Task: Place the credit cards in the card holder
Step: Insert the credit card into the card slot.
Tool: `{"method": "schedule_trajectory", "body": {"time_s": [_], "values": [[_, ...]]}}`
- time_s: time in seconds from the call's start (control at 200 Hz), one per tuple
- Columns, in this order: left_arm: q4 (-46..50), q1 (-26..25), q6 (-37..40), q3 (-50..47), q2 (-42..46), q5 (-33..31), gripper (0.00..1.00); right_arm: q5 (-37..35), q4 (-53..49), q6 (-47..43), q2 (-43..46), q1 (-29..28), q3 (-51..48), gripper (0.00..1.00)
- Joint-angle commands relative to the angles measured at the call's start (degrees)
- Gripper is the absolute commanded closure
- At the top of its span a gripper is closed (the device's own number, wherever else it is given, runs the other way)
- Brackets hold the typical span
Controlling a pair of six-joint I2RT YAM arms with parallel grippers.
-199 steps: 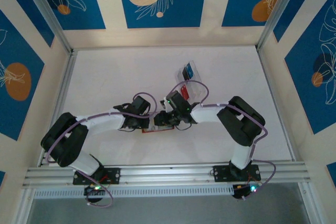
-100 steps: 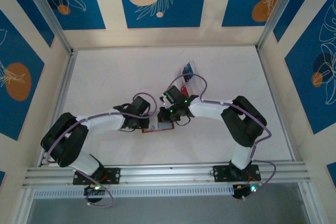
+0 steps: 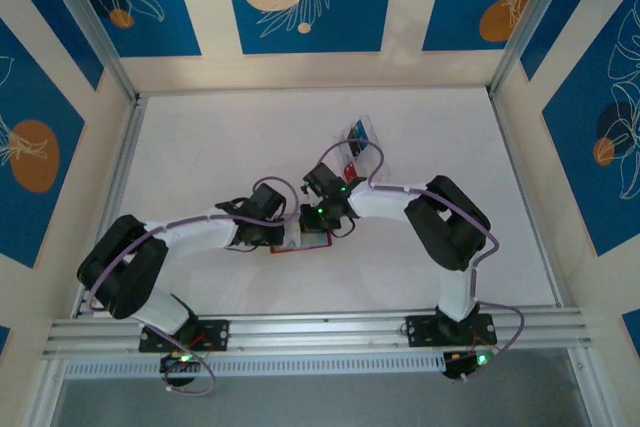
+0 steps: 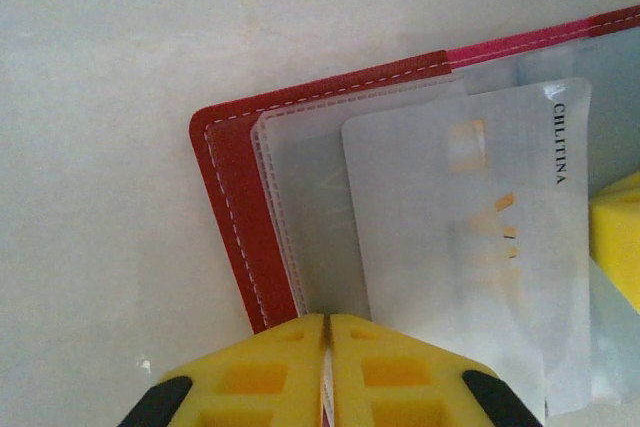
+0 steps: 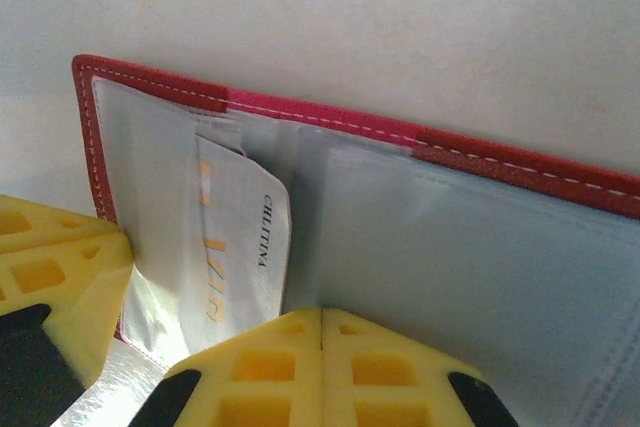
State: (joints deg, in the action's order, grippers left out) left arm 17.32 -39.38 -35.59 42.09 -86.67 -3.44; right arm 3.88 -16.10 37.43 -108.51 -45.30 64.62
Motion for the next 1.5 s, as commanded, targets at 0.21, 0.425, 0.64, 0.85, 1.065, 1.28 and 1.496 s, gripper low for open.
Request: {"method": "schedule_trajectory", "body": {"time_s": [0.21,0.425,0.64,0.85,1.065,1.28,1.496], "values": [[1.4,0.5,-0.3,-2.1,-1.0,0.0,0.91,4.1,1.4,0.8,-2.6,-2.1,3.6,1.0],[1.1,0.4,-0.3,-1.8,-0.9,0.1,0.9,10.2,7.5,3.5,-3.3,-2.0,1.1,1.0],[1.2,0.4,-0.3,-1.4,-0.6,0.1,0.81,11.9,10.0,4.5,-1.9,-1.4,-1.4,0.93],[2.7,0.5,-1.2,-2.1,4.0,-1.4,0.7,10.3,8.2,4.4,-0.6,0.5,-2.6,0.82],[6.0,0.4,-1.7,-0.6,8.6,-2.8,0.65,10.6,8.1,4.3,-1.3,1.4,-2.8,0.82],[5.5,0.5,-0.8,2.0,4.7,-1.7,0.72,10.9,8.1,4.2,-1.9,1.6,-2.9,0.82],[2.8,0.4,-0.2,4.8,-1.0,0.0,0.82,11.3,8.1,4.2,-1.9,1.9,-3.7,0.82]]}}
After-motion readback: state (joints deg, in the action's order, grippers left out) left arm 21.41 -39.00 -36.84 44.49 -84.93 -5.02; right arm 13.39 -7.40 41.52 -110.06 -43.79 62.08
